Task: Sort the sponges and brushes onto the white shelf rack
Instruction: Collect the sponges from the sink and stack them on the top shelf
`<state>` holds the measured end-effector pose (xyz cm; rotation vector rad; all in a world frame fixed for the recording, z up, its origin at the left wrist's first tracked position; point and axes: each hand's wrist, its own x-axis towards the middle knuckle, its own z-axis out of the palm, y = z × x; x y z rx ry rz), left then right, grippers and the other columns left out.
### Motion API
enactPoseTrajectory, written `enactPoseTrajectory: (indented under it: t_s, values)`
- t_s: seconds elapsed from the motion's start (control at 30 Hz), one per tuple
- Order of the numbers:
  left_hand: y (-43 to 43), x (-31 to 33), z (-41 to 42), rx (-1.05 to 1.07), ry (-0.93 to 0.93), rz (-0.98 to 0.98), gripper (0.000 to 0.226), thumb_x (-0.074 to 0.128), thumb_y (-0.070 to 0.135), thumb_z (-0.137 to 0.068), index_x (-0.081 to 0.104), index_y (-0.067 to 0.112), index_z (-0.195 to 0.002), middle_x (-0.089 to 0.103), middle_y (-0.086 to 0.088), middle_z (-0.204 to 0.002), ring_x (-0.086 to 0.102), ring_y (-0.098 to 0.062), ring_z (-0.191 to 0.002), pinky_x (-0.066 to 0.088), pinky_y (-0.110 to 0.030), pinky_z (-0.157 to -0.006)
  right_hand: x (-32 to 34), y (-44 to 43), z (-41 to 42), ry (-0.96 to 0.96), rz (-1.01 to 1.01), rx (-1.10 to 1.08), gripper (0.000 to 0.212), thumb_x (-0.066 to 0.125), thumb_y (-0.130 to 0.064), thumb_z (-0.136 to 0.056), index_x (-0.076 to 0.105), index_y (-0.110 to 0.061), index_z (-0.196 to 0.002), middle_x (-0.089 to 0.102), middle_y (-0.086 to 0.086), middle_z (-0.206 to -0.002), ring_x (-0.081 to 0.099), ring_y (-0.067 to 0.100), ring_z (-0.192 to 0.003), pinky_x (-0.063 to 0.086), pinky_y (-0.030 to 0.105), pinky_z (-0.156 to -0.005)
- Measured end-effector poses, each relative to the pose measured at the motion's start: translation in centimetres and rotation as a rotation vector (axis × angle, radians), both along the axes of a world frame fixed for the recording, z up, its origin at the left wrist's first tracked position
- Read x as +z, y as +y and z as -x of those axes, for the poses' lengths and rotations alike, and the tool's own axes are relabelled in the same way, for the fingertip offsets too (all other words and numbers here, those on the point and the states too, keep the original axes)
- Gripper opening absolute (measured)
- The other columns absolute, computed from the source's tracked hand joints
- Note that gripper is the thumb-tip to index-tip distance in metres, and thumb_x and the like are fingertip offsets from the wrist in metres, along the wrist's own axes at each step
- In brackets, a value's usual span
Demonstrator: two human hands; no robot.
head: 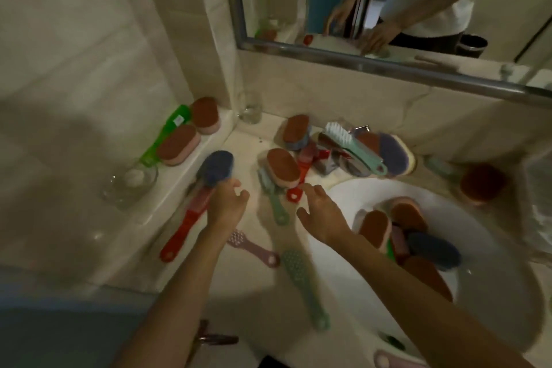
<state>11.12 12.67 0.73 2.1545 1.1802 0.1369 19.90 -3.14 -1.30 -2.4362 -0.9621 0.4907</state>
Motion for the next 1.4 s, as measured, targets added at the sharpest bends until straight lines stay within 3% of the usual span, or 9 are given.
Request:
enactPoseTrajectory:
  t_s: [0.23, 0.33, 0.47, 0.6, 0.73, 0.9, 1.0, 1.2, 1.4]
  values:
    - [9.0, -2.8, -2.9, -0.215, 0.334, -0.267, 0.057, 0.057, 0.029, -0.087, 0.040, 0.006, -0.136, 0.043, -0.019, -0.139, 0.042, -0.035, -0.127, 0.037, -0.042, -0.102, -2.3, 6.3, -3.5, 0.011, 0.030, -0.228, 0.029, 0.059, -0.031, -0.084, 0.055, -0.005, -0.097, 0.053, 0.011, -0.115, 0.051, 0.031, -0.103, 0.048, 0.040, -0.081]
    - [10.6, -3.9, -3.9, -0.217, 0.412, -0.230, 0.075, 0.062, 0.039, -0.083, 0.028, 0.009, -0.143, 0.035, -0.017, -0.144, 0.034, -0.034, -0.133, 0.031, -0.044, -0.109, -2.5, 8.0, -4.7, -0.032, 0.106, -0.261, 0.036, 0.058, -0.036, -0.087, 0.055, -0.006, -0.106, 0.043, 0.011, -0.125, 0.039, 0.032, -0.118, 0.045, 0.042, -0.093]
    - [10.9, -5.4, -4.4, -0.157, 0.399, -0.203, 0.085, 0.070, 0.035, -0.077, 0.025, 0.003, -0.141, 0.031, -0.020, -0.144, 0.033, -0.037, -0.133, 0.030, -0.045, -0.111, -3.2, 9.7, -5.5, -0.011, 0.161, -0.298, 0.043, 0.062, -0.043, -0.083, 0.057, -0.007, -0.105, 0.043, 0.012, -0.126, 0.044, 0.029, -0.111, 0.050, 0.039, -0.086]
    - [10.9, -5.2, -4.1, -0.055, 0.202, -0.098, 0.079, 0.070, 0.023, -0.078, 0.026, -0.003, -0.138, 0.036, -0.023, -0.141, 0.037, -0.039, -0.131, 0.032, -0.045, -0.108, -4.3, 10.3, -5.7, 0.031, 0.144, -0.274, 0.031, 0.066, -0.038, -0.081, 0.064, -0.009, -0.090, 0.053, 0.012, -0.117, 0.056, 0.025, -0.093, 0.048, 0.031, -0.070]
    - [10.1, -3.1, -3.5, 0.115, -0.173, 0.074, 0.066, 0.067, 0.012, -0.078, 0.033, 0.001, -0.133, 0.042, -0.019, -0.133, 0.046, -0.034, -0.121, 0.044, -0.037, -0.090, -4.1, 10.3, -5.3, 0.012, 0.111, -0.296, 0.031, 0.068, -0.036, -0.079, 0.065, -0.008, -0.093, 0.051, 0.011, -0.119, 0.055, 0.026, -0.097, 0.052, 0.033, -0.078]
    - [8.9, 0.1, -4.4, 0.387, -0.680, 0.779, 0.038, 0.052, 0.003, -0.083, 0.042, 0.008, -0.119, 0.052, -0.012, -0.109, 0.055, -0.021, -0.082, 0.045, -0.028, -0.060, -0.3, 10.0, -3.6, -0.181, -0.130, -0.320, 0.037, 0.075, -0.030, -0.071, 0.058, -0.002, -0.089, 0.047, 0.016, -0.113, 0.051, 0.032, -0.097, 0.049, 0.036, -0.074]
    - [6.6, 2.6, -5.1, 0.348, -0.888, 1.118, 0.032, 0.049, 0.010, -0.080, 0.047, 0.007, -0.112, 0.058, -0.010, -0.097, 0.058, -0.020, -0.081, 0.048, -0.029, -0.064, 2.8, 9.7, -3.1, -0.304, -0.296, -0.282, 0.034, 0.078, -0.020, -0.063, 0.055, -0.002, -0.081, 0.049, 0.021, -0.107, 0.053, 0.035, -0.091, 0.045, 0.033, -0.066]
    - [0.5, 8.7, -8.1, 0.079, -0.845, 1.010, 0.048, 0.067, 0.024, -0.080, 0.053, 0.009, -0.123, 0.067, -0.011, -0.113, 0.066, -0.024, -0.098, 0.055, -0.038, -0.083, 9.5, 5.2, -4.4, -0.505, -0.370, -0.357, 0.035, 0.078, -0.023, -0.065, 0.050, -0.004, -0.074, 0.049, 0.021, -0.101, 0.050, 0.028, -0.077, 0.043, 0.031, -0.059]
    - [-6.8, 14.4, -12.2, 0.022, -0.786, 0.881, 0.044, 0.074, 0.032, -0.059, 0.057, 0.022, -0.098, 0.069, -0.009, -0.104, 0.067, -0.028, -0.092, 0.054, -0.048, -0.089, 15.9, -3.9, -6.3, -0.533, -0.397, -0.591, 0.030, 0.071, -0.025, -0.072, 0.048, -0.008, -0.082, 0.045, 0.013, -0.115, 0.051, 0.028, -0.094, 0.040, 0.028, -0.073]
